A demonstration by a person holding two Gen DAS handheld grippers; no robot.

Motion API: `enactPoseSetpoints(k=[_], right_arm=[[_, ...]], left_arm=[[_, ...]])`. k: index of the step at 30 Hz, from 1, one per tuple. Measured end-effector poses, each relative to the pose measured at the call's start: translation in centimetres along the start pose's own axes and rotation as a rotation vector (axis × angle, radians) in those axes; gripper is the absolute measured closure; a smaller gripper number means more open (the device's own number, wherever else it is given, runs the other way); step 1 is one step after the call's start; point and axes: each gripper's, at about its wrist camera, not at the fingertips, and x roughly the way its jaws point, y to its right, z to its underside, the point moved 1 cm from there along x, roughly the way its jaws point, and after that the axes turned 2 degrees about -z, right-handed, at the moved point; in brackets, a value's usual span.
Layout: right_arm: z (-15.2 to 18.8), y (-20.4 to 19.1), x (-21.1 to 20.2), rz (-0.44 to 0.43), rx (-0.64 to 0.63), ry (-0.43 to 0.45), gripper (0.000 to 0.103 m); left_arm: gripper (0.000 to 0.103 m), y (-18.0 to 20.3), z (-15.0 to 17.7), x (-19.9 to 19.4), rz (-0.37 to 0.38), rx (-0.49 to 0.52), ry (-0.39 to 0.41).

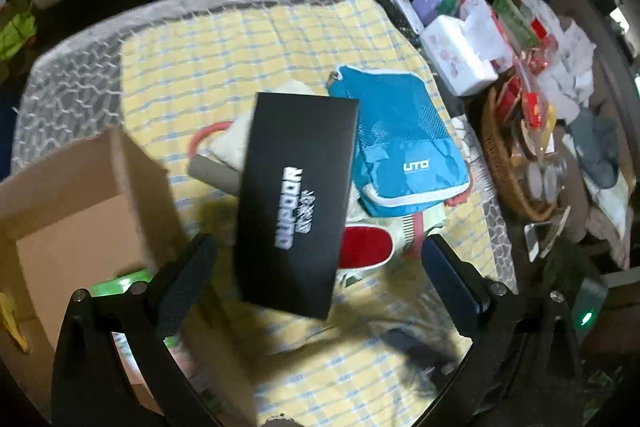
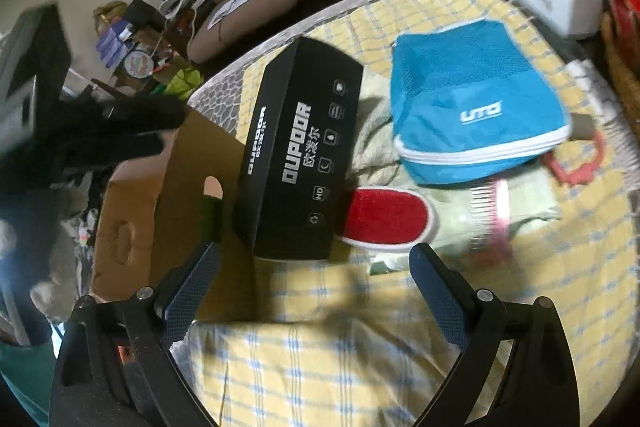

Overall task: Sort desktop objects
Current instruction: 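Grasp the black OUPOOR box on the cloth with the left gripper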

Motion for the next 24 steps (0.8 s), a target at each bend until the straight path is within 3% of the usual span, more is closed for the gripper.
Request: enactPoseSetpoints(k=[7,10,24], right_arm=[[-0.3,1.3,3.1,-0.031,0.0,-0.018,0.005],[-0.6,1.9,4.0,-0.056,0.02,-0.012,0.006],[-2.1,2.0,6.9,-0.107,0.028,-0.018,0.005]], left_arm=[[0.0,0.0,-2.2,4.1,-0.019,0.002,-0.05],[0.0,0.2,-3.3,5.5,-0.074,0.028,-0.089],[0.0,0.2,-4.5,8.8,-0.123,0.083,-0.147]])
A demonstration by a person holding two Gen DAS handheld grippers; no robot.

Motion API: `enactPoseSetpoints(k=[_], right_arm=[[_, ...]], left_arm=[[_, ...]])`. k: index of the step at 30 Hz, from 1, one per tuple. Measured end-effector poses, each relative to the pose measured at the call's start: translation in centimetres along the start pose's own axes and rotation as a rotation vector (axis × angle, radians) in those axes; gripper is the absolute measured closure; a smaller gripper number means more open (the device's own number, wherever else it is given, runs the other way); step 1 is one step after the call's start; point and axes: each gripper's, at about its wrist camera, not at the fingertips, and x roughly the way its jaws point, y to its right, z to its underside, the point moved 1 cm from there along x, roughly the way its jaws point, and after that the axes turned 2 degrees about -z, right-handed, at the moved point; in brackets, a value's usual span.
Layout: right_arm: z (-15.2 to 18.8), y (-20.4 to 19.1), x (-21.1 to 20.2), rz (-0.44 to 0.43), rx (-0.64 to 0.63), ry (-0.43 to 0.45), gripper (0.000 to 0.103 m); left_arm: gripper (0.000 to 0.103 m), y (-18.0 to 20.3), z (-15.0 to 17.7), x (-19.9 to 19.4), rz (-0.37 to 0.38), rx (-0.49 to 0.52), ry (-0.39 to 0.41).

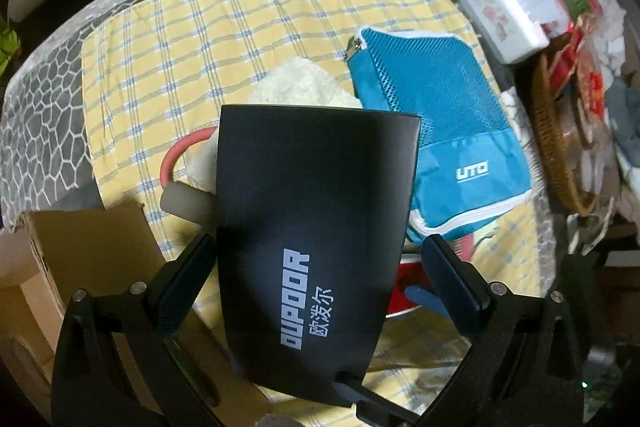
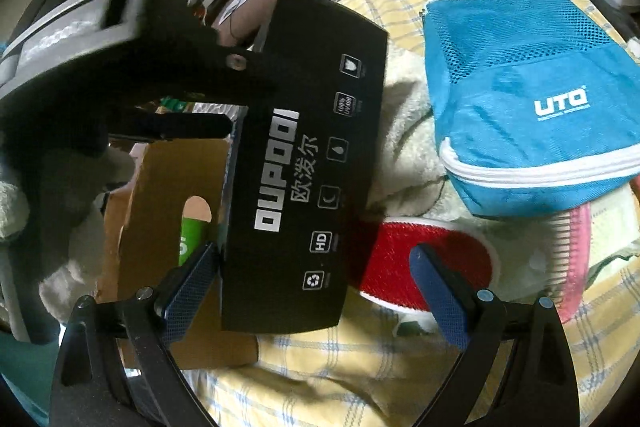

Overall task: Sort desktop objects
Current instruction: 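Grasp the black OUPOOR box on the cloth with the left gripper, then carry the black box with the left gripper over the cardboard box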

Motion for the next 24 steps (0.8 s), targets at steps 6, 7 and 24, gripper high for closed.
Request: enactPoseSetpoints(k=[6,7,24], right_arm=[[0.0,0.2,0.2,-0.004,0.001,-0.01,0.005],[0.0,0.3,0.2,-0.005,0.003,-0.01,0.005],[0.7,0.9,-1.1,0.0,0.028,-0.002,0.005]], left_arm=[[0.0,0.2,0.2,2.6,-0.038,0.005,-0.06],[0.0,0.3,0.3,3.0,-0.05,0.014,-0.069],[0.014,0.2,2.3,1.3,0.017,0.002,-0.029]])
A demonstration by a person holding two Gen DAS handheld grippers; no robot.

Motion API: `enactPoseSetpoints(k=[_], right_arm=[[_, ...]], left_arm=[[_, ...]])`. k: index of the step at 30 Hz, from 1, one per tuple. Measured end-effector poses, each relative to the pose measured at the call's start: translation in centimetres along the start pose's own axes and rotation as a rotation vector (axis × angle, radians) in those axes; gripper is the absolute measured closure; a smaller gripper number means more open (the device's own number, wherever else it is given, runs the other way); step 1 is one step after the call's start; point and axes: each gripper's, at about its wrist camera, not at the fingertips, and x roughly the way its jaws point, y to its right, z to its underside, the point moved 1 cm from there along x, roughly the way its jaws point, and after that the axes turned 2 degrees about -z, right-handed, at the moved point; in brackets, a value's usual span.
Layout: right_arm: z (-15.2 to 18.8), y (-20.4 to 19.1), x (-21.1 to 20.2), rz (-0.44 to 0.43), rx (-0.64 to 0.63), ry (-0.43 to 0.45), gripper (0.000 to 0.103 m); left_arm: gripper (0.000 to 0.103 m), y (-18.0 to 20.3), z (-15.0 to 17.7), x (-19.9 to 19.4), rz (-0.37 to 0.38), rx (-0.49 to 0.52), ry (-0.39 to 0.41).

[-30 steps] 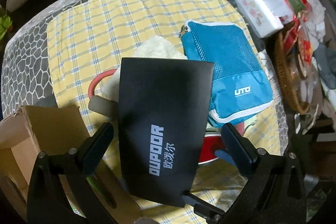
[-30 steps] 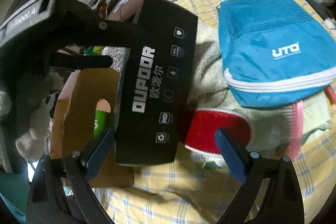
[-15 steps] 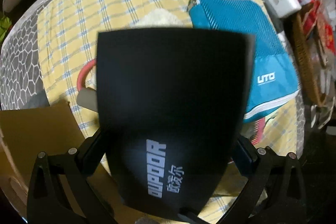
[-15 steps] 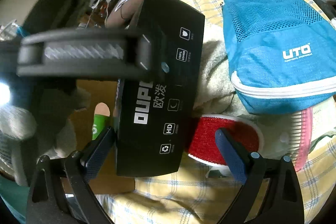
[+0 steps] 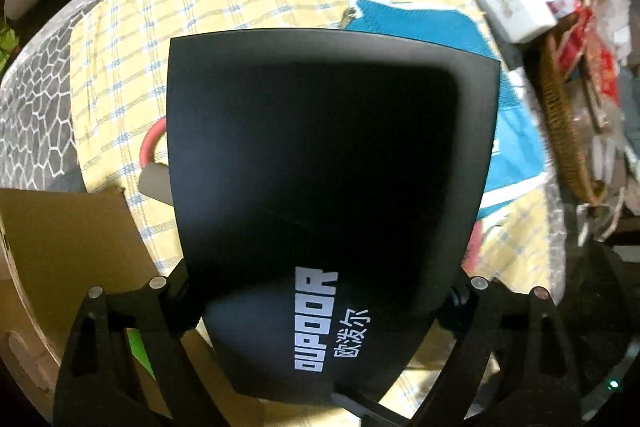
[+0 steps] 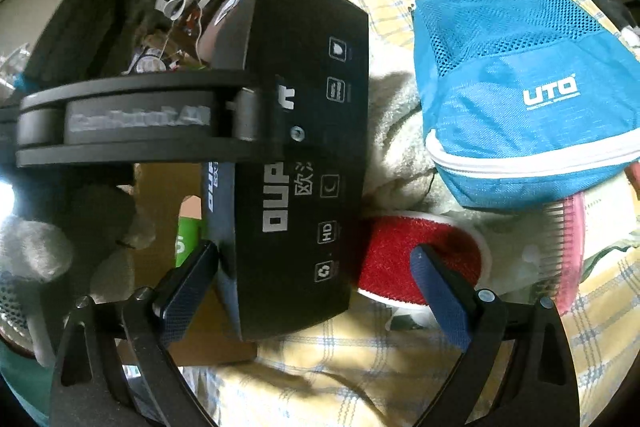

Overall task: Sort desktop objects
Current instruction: 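Carry the black box with the left gripper over the cardboard box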

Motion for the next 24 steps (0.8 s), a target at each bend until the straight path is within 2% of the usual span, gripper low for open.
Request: enactPoseSetpoints(k=[2,5,9,15,24], right_arm=[[0.1,-0.2,-0.1,0.003,0.0,0.0,0.005],[0.3,-0.9,-0.3,-0.017,-0.011,-0.005,0.013],[0.7,-2.2,-1.4,-0.016,-0.037,-0.004,0.014],[1.0,-4.9,-4.3,-0.013,-0.077,0.027,0.014],[2.9,-12.2,-9.2,-0.012,-0.175,0.056,0.014]], left_arm=[[0.015,0.0,0.5,-0.4,0.014,0.001,-0.001],[0.015,0.4,1.4,-1.2,0.041,-0.012,0.017],[0.015,0.7,2.0,-3.2,0.061,0.004,0.041],[0.015,0.8,3.1,-7.9,0.109,0.007,0.103],[0.015,-1.5,7.0,-16.5,0.166,0.007,0.205]])
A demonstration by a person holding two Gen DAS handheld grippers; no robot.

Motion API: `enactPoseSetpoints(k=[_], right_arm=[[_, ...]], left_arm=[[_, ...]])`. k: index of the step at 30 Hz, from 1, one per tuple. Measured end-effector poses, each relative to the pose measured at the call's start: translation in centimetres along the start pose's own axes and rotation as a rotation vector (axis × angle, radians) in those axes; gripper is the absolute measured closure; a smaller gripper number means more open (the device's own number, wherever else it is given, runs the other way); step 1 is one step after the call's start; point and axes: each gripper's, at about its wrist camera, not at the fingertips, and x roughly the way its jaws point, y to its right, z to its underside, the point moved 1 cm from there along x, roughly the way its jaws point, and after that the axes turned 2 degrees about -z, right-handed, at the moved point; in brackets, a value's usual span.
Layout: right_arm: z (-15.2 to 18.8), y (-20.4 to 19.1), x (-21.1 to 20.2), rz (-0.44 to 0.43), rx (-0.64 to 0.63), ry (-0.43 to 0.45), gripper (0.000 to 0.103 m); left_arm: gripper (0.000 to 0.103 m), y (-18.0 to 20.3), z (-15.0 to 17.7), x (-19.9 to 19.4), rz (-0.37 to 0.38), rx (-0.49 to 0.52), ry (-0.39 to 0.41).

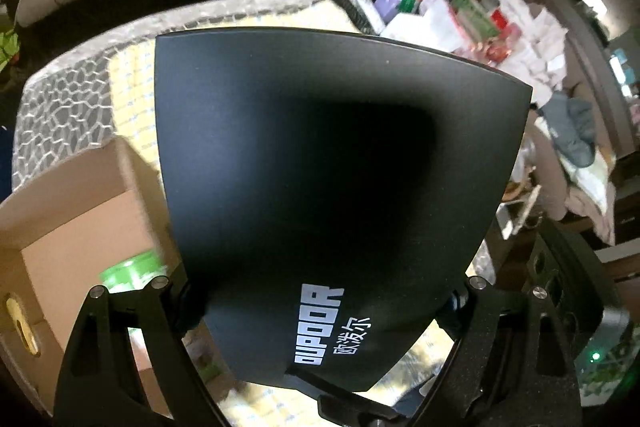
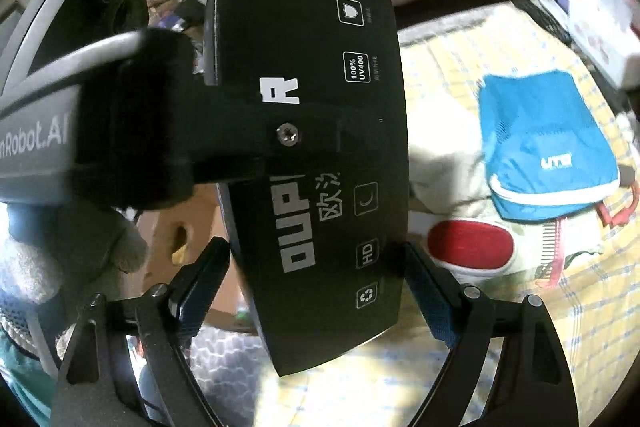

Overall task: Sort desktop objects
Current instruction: 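Carry the black box with the left gripper over the cardboard box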

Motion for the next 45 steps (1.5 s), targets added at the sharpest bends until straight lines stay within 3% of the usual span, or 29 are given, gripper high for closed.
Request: enactPoseSetpoints(k=[5,9,17,22,25,31,39,45], right_arm=[[-0.1,-7.6,0.9,-0.02,-0.069,0.003,0.014],[0.2,-12.4,2.6,-0.054,-0.117,-0.015,0.012],[0.8,-17.2,8.9,-0.069,-0.17,-0.1,0.012],[1.1,-17.0,11.3,-0.056,-0.16,-0.122,0.012],[0.9,-16.2,12.1,-0.038,-0.157,-0.129,0.012],[0.3,-15.4,13.8,-0.001,-0.156,-0.151,0.012],[-1.8,-15.0,15.2,0.009,-0.139,-0.151,0.016],[-1.8,-14.3,15.8,0.011,-0.124,-0.157,0.016]], left_arm=[[0.015,-3.1,1.9,-6.0,-0.011,-0.016,0.062],[0.015,-7.8,3.8,-9.6,-0.042,-0.065,0.103],[0.015,-17.9,6.4,-10.9,-0.183,-0.163,0.111],[0.015,-22.3,7.0,-9.2,-0.335,-0.148,0.109],[0.015,-24.2,7.6,-6.8,-0.382,-0.14,0.083],[0.015,-25.9,8.3,-1.2,-0.413,-0.099,0.01],[0.015,-25.9,8.5,2.4,-0.407,-0.01,-0.028],[0.016,-25.4,7.5,5.5,-0.478,0.069,-0.076]])
